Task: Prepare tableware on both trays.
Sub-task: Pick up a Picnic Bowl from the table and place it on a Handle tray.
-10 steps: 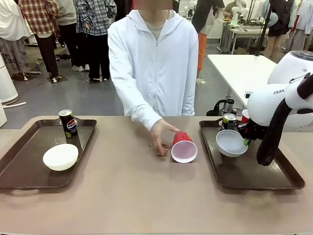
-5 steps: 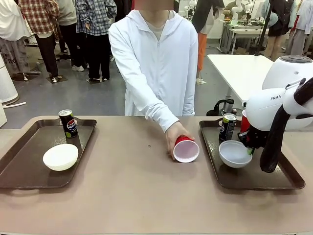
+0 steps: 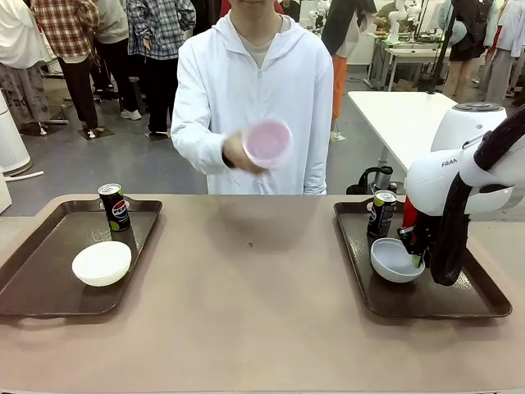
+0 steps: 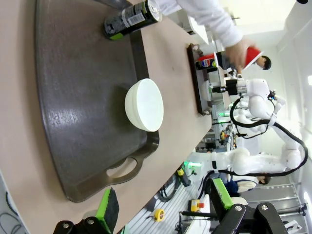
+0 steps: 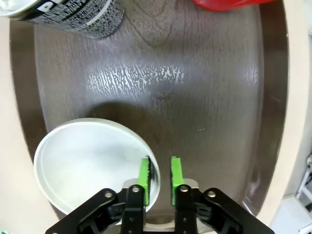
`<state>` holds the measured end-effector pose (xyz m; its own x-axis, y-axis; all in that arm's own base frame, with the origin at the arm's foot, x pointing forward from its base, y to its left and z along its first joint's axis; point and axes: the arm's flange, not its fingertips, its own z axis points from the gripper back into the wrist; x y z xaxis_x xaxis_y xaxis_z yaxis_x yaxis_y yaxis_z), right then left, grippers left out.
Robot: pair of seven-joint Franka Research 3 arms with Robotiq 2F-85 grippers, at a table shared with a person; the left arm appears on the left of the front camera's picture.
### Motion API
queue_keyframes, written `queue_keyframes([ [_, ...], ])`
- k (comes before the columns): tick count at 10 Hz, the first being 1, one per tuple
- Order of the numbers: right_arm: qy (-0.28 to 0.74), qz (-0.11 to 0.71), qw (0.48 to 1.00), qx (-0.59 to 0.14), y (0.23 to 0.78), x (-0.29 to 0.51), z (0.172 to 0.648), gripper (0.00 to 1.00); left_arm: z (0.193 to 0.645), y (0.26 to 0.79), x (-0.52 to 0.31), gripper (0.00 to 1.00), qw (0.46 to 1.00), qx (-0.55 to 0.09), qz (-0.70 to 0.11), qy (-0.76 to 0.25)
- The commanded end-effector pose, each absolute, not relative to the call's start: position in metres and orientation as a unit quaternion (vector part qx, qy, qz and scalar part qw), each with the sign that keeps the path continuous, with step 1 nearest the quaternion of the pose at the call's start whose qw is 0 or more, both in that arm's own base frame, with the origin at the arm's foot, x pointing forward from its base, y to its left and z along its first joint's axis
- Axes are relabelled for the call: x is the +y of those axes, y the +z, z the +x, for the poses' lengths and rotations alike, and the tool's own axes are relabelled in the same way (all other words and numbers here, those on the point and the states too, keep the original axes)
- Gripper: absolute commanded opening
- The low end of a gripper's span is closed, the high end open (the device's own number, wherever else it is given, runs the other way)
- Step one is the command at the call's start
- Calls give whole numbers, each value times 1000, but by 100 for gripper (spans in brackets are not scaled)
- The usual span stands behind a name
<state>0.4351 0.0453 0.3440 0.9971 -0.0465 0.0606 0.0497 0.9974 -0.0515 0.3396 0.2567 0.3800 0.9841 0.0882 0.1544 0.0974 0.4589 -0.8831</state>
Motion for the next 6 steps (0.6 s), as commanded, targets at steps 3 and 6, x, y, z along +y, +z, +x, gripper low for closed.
queue_keyframes([
  [3, -20, -10, 999, -43, 376, 47, 421, 100, 341, 384, 257, 100, 845, -92, -527, 9],
  [6, 2, 31, 998, -57, 417, 45, 397, 77, 341, 384, 257, 100, 845, -92, -527, 9],
])
